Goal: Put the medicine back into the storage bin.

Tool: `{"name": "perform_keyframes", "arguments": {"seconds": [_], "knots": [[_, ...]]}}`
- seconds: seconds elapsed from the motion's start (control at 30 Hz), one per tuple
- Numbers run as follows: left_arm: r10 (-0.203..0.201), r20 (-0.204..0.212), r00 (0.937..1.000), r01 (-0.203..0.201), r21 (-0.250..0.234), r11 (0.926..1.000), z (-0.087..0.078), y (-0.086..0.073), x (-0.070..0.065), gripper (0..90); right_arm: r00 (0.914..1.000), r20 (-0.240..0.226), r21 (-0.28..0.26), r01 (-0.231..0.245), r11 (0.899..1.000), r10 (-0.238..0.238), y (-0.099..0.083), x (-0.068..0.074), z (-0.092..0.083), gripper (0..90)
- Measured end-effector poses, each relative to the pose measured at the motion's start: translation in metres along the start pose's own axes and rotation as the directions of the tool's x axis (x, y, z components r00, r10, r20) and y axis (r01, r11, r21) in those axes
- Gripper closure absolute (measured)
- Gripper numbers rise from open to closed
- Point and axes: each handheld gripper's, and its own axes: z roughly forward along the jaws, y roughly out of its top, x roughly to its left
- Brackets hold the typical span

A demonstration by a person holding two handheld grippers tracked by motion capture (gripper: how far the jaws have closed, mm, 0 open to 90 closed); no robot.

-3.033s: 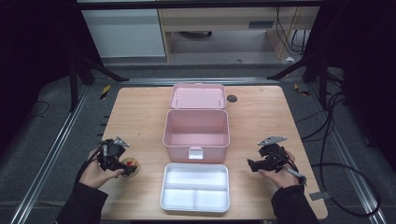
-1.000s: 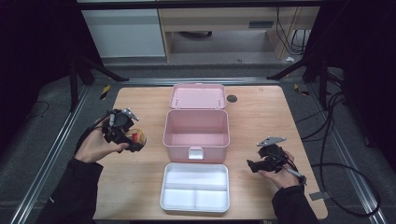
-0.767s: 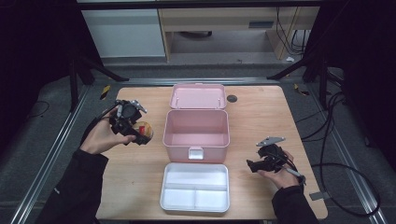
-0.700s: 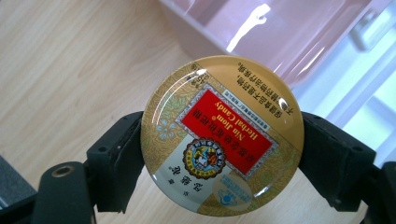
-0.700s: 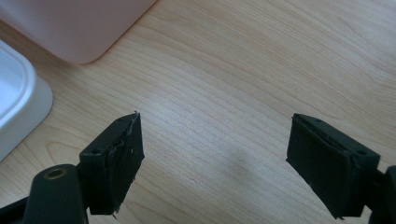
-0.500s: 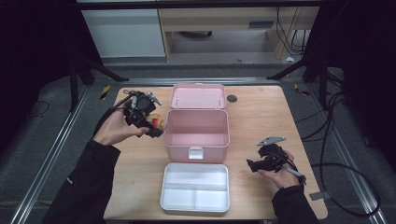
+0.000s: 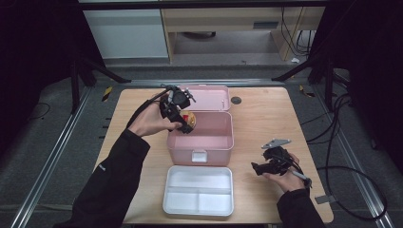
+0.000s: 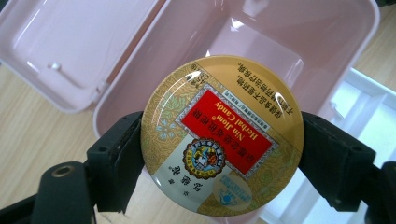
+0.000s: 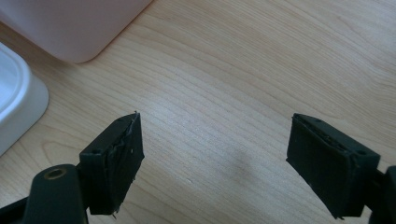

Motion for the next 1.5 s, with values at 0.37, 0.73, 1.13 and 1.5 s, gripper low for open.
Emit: {"name": "perform_keyframes", "arguments": {"seconds": [0.37, 0.73, 1.13, 1.5], "knots": [[0.022, 0.028, 0.9994, -0.022, -0.001, 0.9998, 0.030, 0.033, 0.000, 20.1, 1.0000, -0.003, 0.002, 0.001, 1.000, -0.001, -0.001, 0.000, 0.002, 18.5], [0.036, 0.053, 0.9980, -0.037, 0.023, 0.9990, 0.069, 0.055, -0.002, 20.1, 1.0000, -0.004, 0.004, 0.000, 1.000, 0.000, -0.002, -0.002, 0.003, 18.4], [0.049, 0.065, 0.9966, -0.053, 0.059, 0.9968, 0.094, 0.060, -0.009, 20.0, 1.0000, -0.006, 0.003, 0.005, 1.000, -0.005, -0.002, -0.002, 0.004, 18.1], [0.049, 0.084, 0.9953, -0.056, 0.081, 0.9952, 0.112, 0.056, -0.011, 19.7, 0.9999, -0.008, 0.006, 0.013, 1.000, -0.013, -0.002, -0.001, 0.005, 16.4]]}}
